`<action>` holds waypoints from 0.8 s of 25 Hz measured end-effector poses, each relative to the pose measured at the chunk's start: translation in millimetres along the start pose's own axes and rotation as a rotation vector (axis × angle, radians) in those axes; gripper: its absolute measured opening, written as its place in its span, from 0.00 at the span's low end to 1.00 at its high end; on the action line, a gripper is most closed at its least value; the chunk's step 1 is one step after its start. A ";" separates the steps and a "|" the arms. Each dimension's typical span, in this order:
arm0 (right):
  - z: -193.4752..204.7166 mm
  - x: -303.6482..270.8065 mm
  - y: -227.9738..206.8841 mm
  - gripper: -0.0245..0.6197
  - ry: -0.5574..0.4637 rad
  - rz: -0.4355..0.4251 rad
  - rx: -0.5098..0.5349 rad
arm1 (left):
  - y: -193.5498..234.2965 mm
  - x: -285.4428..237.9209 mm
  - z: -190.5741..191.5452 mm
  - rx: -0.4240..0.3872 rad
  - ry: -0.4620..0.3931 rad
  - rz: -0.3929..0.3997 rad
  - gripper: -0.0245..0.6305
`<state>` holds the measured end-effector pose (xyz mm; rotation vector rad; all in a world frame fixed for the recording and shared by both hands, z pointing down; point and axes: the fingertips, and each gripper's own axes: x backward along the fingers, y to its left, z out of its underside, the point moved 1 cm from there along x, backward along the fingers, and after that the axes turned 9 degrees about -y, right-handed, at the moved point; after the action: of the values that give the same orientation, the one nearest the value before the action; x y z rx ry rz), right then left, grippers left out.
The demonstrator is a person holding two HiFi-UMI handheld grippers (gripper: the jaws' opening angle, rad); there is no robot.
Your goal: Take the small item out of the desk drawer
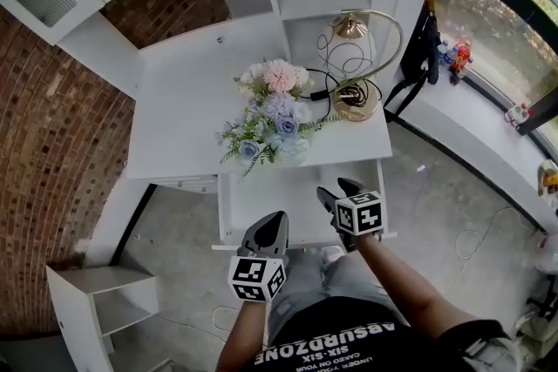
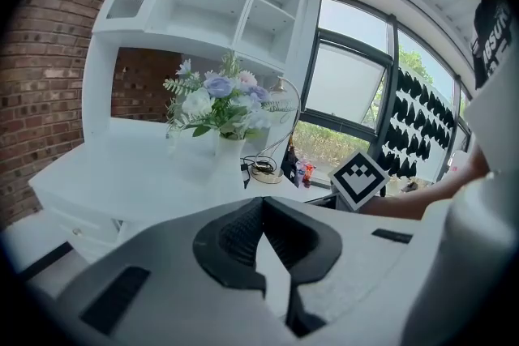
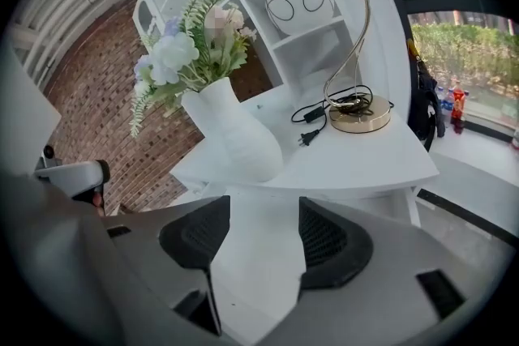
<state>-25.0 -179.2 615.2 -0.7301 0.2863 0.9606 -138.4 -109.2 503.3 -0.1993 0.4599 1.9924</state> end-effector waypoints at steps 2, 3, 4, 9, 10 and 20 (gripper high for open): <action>3.9 -6.8 -4.5 0.41 0.008 0.011 -0.016 | 2.6 -2.2 2.4 0.004 0.006 0.002 0.04; 5.8 -10.1 -6.9 0.41 0.011 0.018 -0.025 | 3.9 -3.3 3.9 0.005 0.009 0.002 0.04; 7.8 -13.5 -9.0 0.41 0.015 0.025 -0.032 | 5.2 -4.2 5.3 0.006 0.013 0.002 0.04; 14.2 -30.5 -18.1 0.41 0.032 0.053 -0.041 | 10.3 -10.8 11.1 0.013 0.031 0.005 0.04; 15.4 -33.9 -20.2 0.41 0.035 0.060 -0.041 | 11.2 -12.7 12.4 0.014 0.034 0.006 0.04; 37.3 -70.3 -49.8 0.41 0.083 0.118 -0.033 | 20.7 -28.0 23.2 0.025 0.047 0.005 0.04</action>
<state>-26.6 -216.9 701.1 -0.7910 0.3907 1.0503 -142.8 -131.2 538.7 -0.2295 0.5153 1.9889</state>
